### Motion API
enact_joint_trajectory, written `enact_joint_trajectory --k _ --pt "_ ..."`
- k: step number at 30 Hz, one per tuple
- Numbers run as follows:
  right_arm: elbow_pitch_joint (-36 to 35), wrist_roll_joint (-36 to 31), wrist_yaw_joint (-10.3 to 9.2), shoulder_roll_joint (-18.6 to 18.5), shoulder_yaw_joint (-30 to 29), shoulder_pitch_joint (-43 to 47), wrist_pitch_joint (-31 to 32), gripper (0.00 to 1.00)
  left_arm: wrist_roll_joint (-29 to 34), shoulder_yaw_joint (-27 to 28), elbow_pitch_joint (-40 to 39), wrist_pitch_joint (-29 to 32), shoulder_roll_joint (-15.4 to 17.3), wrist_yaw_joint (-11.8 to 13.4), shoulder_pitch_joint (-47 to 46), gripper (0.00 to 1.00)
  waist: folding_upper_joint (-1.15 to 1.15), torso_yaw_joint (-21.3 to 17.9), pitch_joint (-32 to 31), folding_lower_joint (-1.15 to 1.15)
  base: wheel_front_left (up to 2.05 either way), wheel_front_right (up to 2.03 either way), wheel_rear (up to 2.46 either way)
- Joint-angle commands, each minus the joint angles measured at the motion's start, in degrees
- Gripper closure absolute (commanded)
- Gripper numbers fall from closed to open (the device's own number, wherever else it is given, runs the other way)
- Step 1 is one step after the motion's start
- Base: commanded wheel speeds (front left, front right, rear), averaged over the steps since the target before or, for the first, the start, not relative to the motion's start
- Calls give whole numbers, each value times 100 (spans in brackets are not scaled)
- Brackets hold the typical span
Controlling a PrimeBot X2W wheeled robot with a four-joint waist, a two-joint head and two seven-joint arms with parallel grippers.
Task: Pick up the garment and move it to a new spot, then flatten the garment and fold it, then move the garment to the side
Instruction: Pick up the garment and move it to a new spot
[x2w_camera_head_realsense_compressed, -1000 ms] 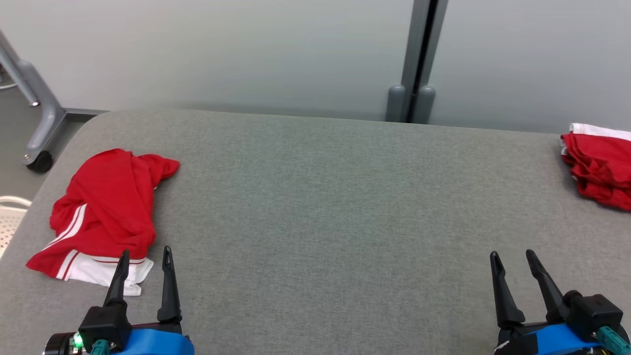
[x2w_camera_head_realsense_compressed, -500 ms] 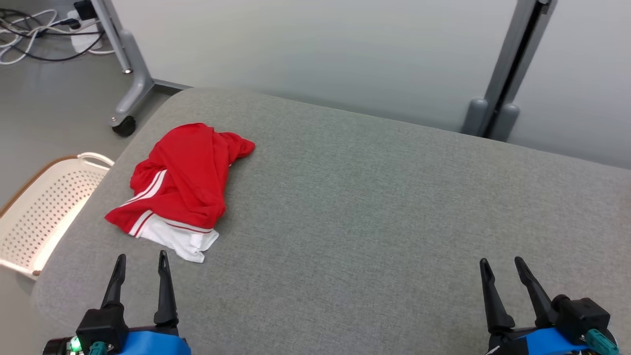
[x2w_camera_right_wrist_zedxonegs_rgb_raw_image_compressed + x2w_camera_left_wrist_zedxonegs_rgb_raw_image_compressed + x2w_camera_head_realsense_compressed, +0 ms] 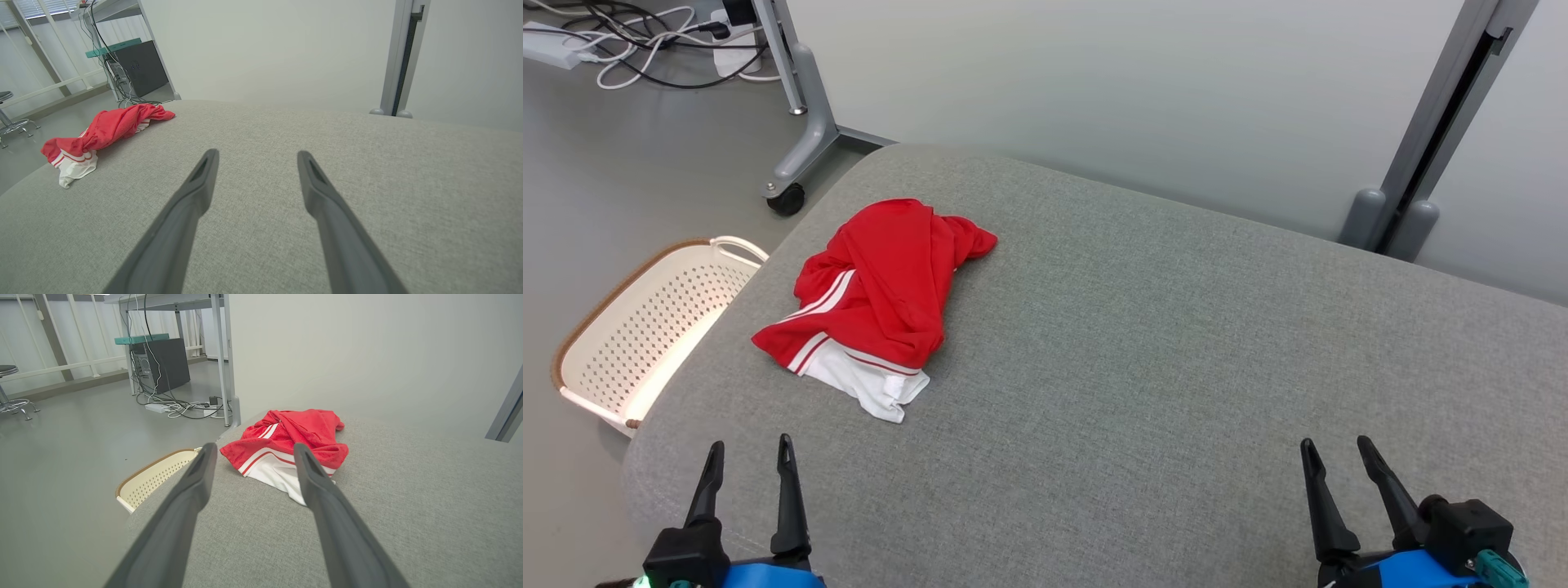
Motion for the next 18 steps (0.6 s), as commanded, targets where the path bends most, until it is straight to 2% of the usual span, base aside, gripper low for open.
enact_joint_trajectory --k 1,11,18 --pt "14 8 1 27 1 74 -29 0 19 51 9 0 46 5 27 0 -1 4 -7 0 0 0 0" --pt "5 -9 1 12 32 65 -29 0 -40 144 57 -1 52 11 -19 0 -1 -78 49 0 0 0 0" --pt "-215 -177 1 -209 33 -190 -29 0 -227 432 124 0 128 49 -717 0 -1 -357 433 0 0 0 0"
